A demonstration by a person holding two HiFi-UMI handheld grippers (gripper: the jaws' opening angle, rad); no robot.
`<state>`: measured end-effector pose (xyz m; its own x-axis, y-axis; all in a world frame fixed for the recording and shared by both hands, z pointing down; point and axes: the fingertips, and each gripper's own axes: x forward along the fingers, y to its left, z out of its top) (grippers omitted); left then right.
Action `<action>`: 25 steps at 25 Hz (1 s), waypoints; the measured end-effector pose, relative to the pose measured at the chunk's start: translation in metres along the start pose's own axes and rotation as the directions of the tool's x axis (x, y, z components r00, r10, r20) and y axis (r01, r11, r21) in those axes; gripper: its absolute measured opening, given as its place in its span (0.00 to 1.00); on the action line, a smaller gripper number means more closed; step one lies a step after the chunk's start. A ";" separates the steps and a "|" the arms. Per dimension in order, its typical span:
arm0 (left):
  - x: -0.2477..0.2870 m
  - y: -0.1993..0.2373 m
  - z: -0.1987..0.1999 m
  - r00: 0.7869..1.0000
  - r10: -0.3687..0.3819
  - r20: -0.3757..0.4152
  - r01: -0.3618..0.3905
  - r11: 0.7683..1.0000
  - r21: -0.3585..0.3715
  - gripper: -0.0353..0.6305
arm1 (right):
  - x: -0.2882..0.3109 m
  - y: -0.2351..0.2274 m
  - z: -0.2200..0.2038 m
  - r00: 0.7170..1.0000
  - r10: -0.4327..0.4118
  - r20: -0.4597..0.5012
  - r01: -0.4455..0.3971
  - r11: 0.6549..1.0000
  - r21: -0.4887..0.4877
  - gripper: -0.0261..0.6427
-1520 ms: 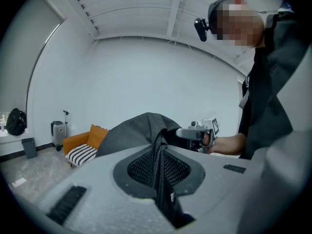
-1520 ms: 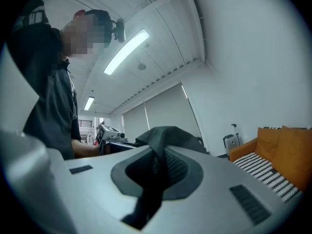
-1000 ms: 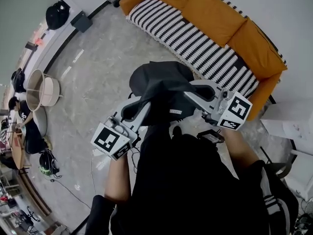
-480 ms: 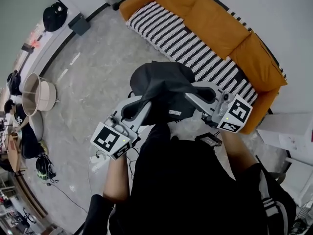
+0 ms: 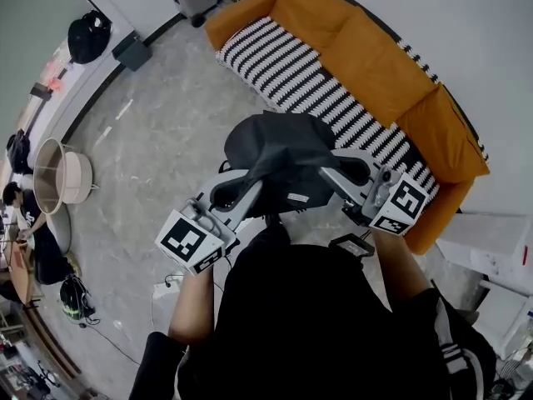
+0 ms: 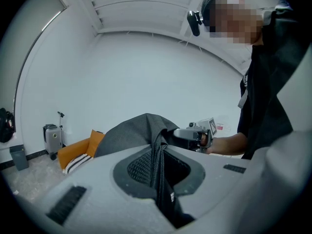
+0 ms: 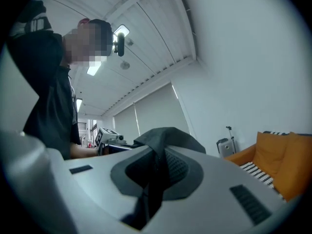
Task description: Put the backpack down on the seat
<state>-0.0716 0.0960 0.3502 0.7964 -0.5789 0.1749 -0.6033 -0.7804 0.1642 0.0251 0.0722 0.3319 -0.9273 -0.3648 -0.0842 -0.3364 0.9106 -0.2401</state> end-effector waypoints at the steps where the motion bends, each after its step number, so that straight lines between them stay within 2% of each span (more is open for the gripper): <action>1: 0.002 0.010 0.001 1.000 -0.006 -0.002 0.006 1.000 0.000 0.11 | 0.008 -0.008 0.001 1.000 -0.001 0.001 0.001 1.000 0.002 0.09; 6: 0.008 0.058 0.011 0.999 -0.033 -0.001 0.033 0.999 -0.009 0.11 | 0.044 -0.038 0.005 1.000 -0.022 0.000 0.022 1.000 0.004 0.09; 13: 0.036 0.103 0.027 0.998 -0.063 0.000 0.063 0.998 0.018 0.11 | 0.067 -0.083 0.016 0.998 -0.053 0.029 0.053 0.999 -0.006 0.09; 20: 0.058 0.137 0.039 0.999 -0.054 0.007 0.054 0.998 0.015 0.11 | 0.083 -0.116 0.026 0.997 -0.067 0.030 0.068 0.998 -0.015 0.09; 25: 0.092 0.173 0.046 0.999 -0.043 -0.002 0.043 0.999 -0.002 0.11 | 0.096 -0.167 0.031 0.999 -0.052 0.013 0.053 0.999 -0.002 0.09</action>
<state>-0.1006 -0.1030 0.3498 0.8217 -0.5440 0.1700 -0.5684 -0.8042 0.1736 -0.0031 -0.1208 0.3337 -0.9061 -0.4146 -0.0845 -0.3850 0.8907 -0.2419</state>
